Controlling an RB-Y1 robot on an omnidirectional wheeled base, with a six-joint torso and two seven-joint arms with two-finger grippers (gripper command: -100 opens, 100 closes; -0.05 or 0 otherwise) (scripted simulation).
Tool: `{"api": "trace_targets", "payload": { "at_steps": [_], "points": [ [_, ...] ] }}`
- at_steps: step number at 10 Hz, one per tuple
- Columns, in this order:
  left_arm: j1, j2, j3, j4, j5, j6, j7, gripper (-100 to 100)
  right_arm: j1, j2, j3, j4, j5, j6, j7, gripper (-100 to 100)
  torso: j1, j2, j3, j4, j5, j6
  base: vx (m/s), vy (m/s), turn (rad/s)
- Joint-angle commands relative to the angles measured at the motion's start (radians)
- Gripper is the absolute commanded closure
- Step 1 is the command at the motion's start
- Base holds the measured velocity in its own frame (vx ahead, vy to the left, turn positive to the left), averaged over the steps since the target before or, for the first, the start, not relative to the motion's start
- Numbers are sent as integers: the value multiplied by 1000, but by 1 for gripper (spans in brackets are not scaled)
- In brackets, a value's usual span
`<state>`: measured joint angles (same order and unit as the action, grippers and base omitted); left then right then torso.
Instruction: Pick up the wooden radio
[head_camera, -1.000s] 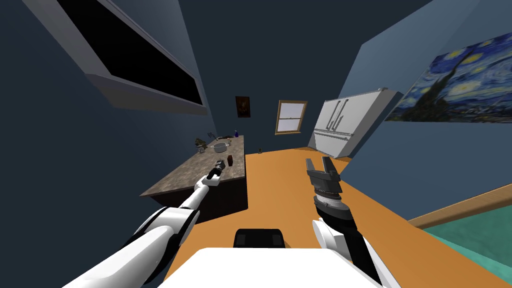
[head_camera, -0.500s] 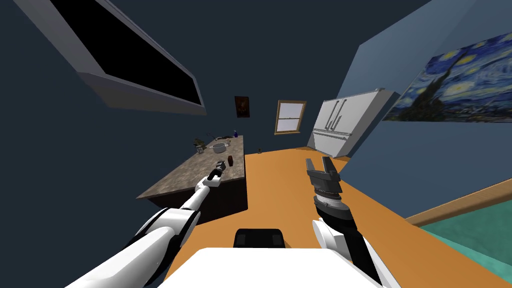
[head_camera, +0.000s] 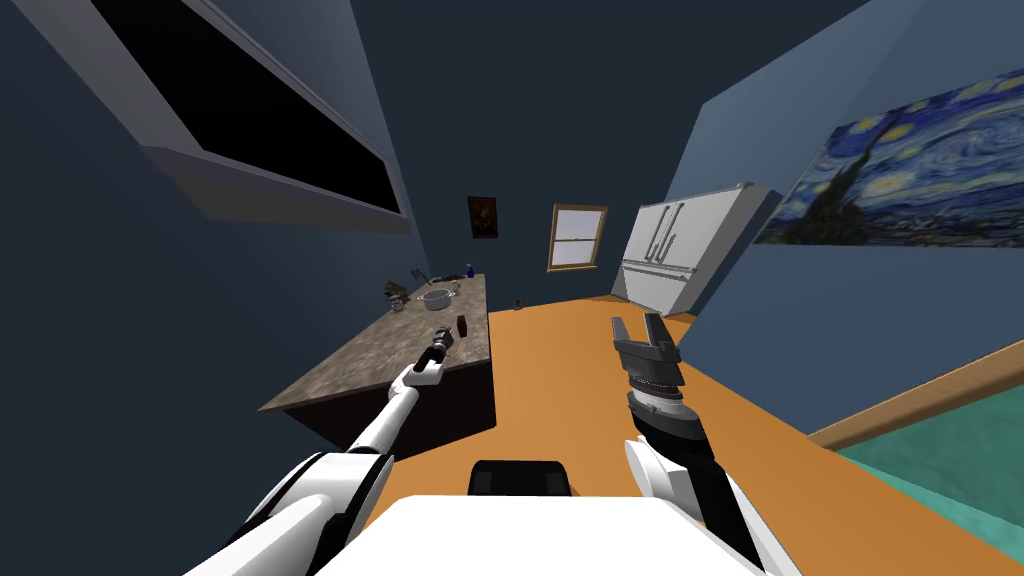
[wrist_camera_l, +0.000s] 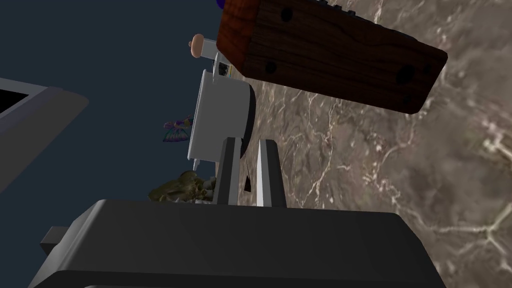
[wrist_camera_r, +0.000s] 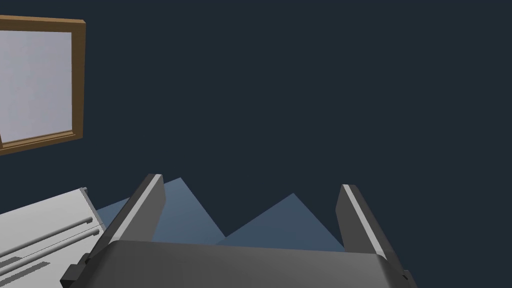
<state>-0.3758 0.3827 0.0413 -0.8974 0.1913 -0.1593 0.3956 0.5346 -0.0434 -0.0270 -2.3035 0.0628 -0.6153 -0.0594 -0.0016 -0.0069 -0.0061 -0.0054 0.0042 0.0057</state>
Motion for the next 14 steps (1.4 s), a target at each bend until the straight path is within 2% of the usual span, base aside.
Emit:
{"api": "trace_targets", "payload": {
  "at_steps": [1, 3, 4, 5, 7, 8, 9, 10, 11, 12, 14],
  "points": [
    [50, -44, 22, -50, 10, 27, -40, 100, 0, 0, 0, 0, 0, 0, 0, 0, 0, 0, 0, 0, 0, 0, 53, 32, -99],
    [104, -44, 22, -125, 10, 27, -40, 100, 0, 0, 0, 0, 0, 0, 0, 0, 0, -5, -5, -5, 3, 4, 41, 34, -50],
    [104, -44, 22, -136, 10, 27, -40, 100, 0, 0, 0, 0, 0, 0, 0, 0, 0, -6, -6, -6, 3, 3, 7, -4, 11],
    [147, -86, 47, -170, 19, 58, -80, 100, 0, 0, 0, 0, 0, 0, 0, 0, -1, -6, -6, -6, 3, 3, 58, 25, -99],
    [197, -86, 47, -229, 19, 58, -80, 100, 0, 0, 0, 0, 0, 0, 0, 0, 1, -13, -12, -12, 7, 6, 44, 35, -50],
    [197, -86, 47, -260, 19, 58, -80, 100, 0, 0, 0, 0, 0, 0, 0, 0, 2, -13, -13, -13, 7, 5, -2, 1, 13],
    [246, -127, 72, -296, 28, 89, -121, 100, 0, 0, 0, 0, 0, 0, 0, 0, 1, -12, -12, -12, 7, 5, 32, 31, -105],
    [281, -127, 72, -337, 28, 89, -121, 100, 0, 0, 0, 0, 0, 0, 0, 0, 3, -14, -13, -13, 8, 5, 50, 40, -86],
    [290, -127, 72, -382, 28, 89, -121, 100, 0, 0, 0, 0, 0, 0, 0, 0, 4, -15, -14, -14, 8, 5, 29, 22, 0],
    [333, -168, 97, -416, 37, 120, -162, 100, 0, 0, 0, 0, 0, 0, 0, 0, 3, -15, -14, -14, 7, 4, 64, 52, -110],
    [382, -168, 97, -483, 37, 120, -162, 100, 0, 0, 0, 0, 0, 0, 0, 0, 6, -17, -16, -15, 8, 4, 44, 43, -39]
  ]
}}
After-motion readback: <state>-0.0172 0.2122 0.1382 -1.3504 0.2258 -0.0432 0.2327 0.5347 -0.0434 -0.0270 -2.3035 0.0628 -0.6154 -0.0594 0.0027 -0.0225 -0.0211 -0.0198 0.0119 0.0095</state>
